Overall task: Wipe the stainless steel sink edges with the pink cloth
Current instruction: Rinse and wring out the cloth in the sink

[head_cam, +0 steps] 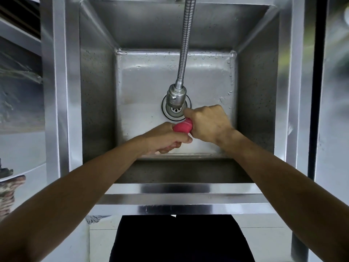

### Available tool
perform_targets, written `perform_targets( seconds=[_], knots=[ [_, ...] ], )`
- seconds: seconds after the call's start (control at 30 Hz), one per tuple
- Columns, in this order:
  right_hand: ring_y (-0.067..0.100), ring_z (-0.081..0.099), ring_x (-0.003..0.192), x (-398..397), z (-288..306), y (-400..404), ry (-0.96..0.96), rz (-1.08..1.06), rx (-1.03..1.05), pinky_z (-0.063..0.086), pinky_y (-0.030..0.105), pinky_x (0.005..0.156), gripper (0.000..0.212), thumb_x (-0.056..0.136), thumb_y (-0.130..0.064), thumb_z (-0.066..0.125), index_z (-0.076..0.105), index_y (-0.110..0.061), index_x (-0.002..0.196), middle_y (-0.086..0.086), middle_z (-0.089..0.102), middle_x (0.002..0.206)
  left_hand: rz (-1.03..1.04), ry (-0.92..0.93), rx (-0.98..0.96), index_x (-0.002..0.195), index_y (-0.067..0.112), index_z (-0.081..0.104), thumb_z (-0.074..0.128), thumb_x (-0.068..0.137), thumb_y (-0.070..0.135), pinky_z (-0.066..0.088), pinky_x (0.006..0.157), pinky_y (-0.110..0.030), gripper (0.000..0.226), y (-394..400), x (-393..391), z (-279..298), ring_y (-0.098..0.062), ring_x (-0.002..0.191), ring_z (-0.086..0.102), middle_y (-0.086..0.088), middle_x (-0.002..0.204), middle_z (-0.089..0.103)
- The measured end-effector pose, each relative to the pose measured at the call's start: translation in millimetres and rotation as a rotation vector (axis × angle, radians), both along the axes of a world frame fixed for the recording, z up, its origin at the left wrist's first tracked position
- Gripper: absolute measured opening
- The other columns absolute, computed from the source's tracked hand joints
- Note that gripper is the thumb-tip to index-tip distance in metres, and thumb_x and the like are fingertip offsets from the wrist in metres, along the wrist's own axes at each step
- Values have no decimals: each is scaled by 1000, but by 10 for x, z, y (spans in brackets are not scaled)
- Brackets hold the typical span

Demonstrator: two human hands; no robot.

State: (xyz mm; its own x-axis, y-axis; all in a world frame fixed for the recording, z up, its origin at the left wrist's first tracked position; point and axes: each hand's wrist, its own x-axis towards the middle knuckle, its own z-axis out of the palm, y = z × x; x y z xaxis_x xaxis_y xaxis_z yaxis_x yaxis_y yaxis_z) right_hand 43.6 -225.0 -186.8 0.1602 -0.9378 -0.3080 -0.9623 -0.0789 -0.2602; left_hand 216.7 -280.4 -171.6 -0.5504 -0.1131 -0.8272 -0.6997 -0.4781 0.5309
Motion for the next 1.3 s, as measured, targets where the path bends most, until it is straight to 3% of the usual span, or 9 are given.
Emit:
perform_targets(
  seconds=[0.13,0.27,0.43,0.5,0.67,0.83,0.93,1.03,1.3],
  knots=[
    [17,60,80,-139,251,56,-391,-127,163,51,37,71,38,86,-38,76,51,-25,110,-6,60,103,-345,5,-189,83,20,65,71,95,33,44,53,-26,19,-325,82,155,-12,54,55,9,66,65],
    [5,57,73,-293,328,157,-533,-213,192,47,23,66,40,75,-57,81,70,-28,101,-14,65,85,-349,17,-187,110,33,71,78,90,41,61,73,-30,23,-422,223,147,-12,87,74,5,98,77],
    [15,49,43,-290,251,121,-1095,-884,759,42,24,48,52,101,-51,55,71,-18,65,7,63,56,-278,118,-1414,123,26,72,87,79,25,60,81,-42,46,-166,354,-113,-26,100,70,2,114,75],
    [13,47,41,-294,183,118,-1287,-1004,905,37,23,48,53,107,-37,43,68,-16,65,4,60,53,-154,150,-1550,119,18,73,87,79,21,60,81,-40,43,-12,371,-144,-26,100,69,-1,115,74],
    [20,62,72,-351,265,202,-1595,-822,826,53,29,71,44,92,-54,64,67,-10,95,9,65,80,110,103,-913,103,28,64,90,77,37,51,69,-19,38,59,391,44,-2,74,62,16,88,69],
    [17,64,64,-203,392,260,-1346,-863,405,54,29,72,19,82,-31,75,72,-12,84,3,67,65,155,171,-304,107,26,63,76,80,55,55,74,-19,42,3,313,311,-9,83,69,13,90,72],
    [10,71,80,-161,514,269,-1340,-874,236,56,26,81,11,85,-24,78,75,-15,90,-4,76,81,229,231,-277,109,13,65,79,82,38,61,87,-36,39,-49,263,393,-20,91,71,1,98,75],
    [22,71,102,-190,617,305,-1477,-839,143,56,42,101,18,82,-13,82,77,-15,100,4,78,100,257,302,-169,122,11,61,82,86,36,54,93,-27,49,-103,274,483,-18,107,70,-2,111,74],
    [25,74,107,-307,952,217,-1262,-670,99,60,41,94,34,87,-5,77,71,-9,121,6,78,112,259,309,-344,116,24,72,85,74,30,59,90,-30,43,-270,41,652,-10,104,73,5,110,78]
  ],
)
